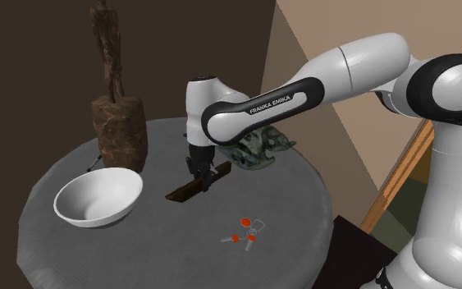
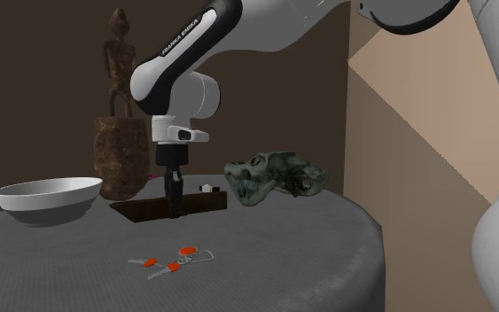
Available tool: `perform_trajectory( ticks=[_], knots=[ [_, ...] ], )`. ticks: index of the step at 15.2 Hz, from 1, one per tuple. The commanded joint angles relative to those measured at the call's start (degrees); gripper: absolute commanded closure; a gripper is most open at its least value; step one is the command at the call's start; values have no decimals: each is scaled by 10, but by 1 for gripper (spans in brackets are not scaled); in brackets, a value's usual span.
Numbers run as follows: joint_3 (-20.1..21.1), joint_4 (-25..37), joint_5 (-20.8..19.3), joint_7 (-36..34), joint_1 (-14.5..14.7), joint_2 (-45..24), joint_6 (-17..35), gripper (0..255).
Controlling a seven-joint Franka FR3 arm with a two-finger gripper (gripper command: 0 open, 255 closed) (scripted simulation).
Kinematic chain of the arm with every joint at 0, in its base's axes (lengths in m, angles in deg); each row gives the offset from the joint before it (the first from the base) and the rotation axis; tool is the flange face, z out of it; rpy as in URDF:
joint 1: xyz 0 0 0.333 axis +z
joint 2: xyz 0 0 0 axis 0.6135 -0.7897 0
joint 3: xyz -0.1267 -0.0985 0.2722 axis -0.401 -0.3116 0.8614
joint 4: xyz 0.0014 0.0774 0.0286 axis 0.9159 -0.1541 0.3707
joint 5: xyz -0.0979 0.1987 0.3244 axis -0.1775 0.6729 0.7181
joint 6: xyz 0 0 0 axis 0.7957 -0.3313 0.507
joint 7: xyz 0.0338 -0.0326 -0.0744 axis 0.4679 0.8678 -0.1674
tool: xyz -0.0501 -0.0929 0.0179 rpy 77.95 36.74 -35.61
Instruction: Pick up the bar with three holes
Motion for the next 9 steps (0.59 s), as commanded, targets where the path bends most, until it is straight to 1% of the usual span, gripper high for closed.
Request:
perform_trajectory(
  ticks=[1, 9],
  knots=[
    [1, 4, 3, 2, -1, 3, -7, 255],
    [10, 38, 21, 12, -6, 27, -59, 255]
  ],
)
